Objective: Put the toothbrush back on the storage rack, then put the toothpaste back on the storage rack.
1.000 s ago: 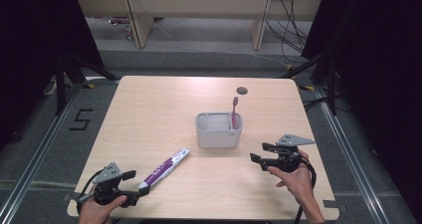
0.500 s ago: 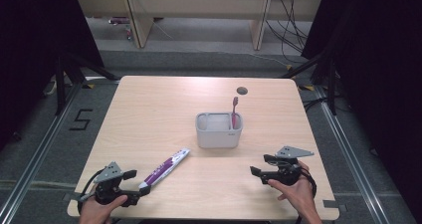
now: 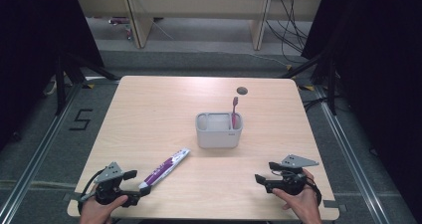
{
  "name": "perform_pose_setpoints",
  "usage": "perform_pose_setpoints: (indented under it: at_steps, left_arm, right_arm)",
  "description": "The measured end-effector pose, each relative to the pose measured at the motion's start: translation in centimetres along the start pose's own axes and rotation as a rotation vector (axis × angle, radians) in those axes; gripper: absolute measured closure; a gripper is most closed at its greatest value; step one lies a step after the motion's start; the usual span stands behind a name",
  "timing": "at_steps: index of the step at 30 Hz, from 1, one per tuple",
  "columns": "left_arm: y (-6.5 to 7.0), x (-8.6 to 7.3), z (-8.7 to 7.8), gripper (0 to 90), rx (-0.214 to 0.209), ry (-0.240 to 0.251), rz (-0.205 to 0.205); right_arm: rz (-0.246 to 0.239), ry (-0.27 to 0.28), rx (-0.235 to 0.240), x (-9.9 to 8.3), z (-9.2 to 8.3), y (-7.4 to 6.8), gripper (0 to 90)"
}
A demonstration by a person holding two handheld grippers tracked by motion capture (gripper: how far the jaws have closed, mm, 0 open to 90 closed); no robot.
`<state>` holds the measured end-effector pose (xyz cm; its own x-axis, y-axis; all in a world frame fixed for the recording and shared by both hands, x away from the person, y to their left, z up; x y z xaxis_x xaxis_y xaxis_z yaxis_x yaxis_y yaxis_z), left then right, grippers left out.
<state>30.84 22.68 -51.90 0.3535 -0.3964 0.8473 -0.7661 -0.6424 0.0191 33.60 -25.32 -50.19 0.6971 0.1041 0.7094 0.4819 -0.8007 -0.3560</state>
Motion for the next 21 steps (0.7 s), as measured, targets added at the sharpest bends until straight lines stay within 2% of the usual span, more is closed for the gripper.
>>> perform_pose_setpoints:
  at_steps: [5,8,9,10,11,13,14,15,16,18,19,20,21]
  left_arm:
    - [0.0,0.0,0.0,15.0,-0.004,-0.002,0.003]
    - [0.0,0.0,0.0,15.0,-0.002,-0.009,0.0]
    - [0.0,0.0,-0.1,15.0,0.008,-0.013,-0.005]
    - [0.0,0.0,-0.1,15.0,0.004,-0.01,-0.004]
    - [0.0,0.0,-0.1,15.0,0.009,-0.008,-0.008]
    - [0.0,0.0,-0.2,15.0,0.004,-0.008,-0.006]
    - [0.0,0.0,-0.2,15.0,0.004,-0.008,-0.006]
    - [0.1,0.0,-0.2,15.0,0.005,-0.006,-0.009]
    - [0.1,0.0,-0.1,15.0,0.006,0.0,-0.01]
    - [0.0,0.0,-0.3,14.9,0.004,-0.009,-0.005]
    - [0.0,0.0,-0.2,15.0,0.006,-0.005,-0.009]
    - [-0.1,-0.1,-0.3,15.0,0.005,-0.012,-0.001]
    - [-0.1,0.0,-0.3,15.0,0.006,-0.01,-0.003]
  right_arm:
    - [0.018,0.005,-0.006,-0.9,-0.4,-0.5,25.6]
    - [0.001,0.016,-0.017,-1.1,-0.4,-0.5,25.0]
    - [0.019,0.0,-0.011,-1.3,-0.6,-0.6,24.8]
    - [-0.006,0.013,-0.02,-1.3,-0.6,-0.4,24.7]
    - [0.018,-0.009,-0.007,-1.6,-0.6,-0.6,24.6]
    - [0.027,-0.01,0.0,-1.8,-0.6,-0.7,23.5]
    - [0.0,-0.005,-0.012,-1.8,-0.6,-0.5,23.5]
    - [0.0,-0.005,-0.012,-1.8,-0.6,-0.5,23.5]
    - [0.025,-0.011,-0.01,-2.0,-0.7,-0.6,23.5]
    - [-0.006,0.007,-0.016,-2.0,-0.8,-0.5,23.4]
    - [0.025,-0.009,0.001,-2.1,-0.9,-0.8,23.4]
    - [0.018,-0.018,0.018,-2.1,-0.9,-0.7,23.4]
    - [0.03,-0.023,0.008,-2.2,-1.0,-0.8,23.3]
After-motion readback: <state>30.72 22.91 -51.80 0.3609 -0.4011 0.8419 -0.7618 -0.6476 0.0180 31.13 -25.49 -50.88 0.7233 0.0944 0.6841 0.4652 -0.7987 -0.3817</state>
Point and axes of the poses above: each handheld gripper's, and its own axes: z roughly forward along the jaws, x roughly out of its top, y roughly to its right, the point moved 3 cm from there along z, roughly forward along the jaws, and after that the axes turned 15 degrees about z, right-handed, at the moved point
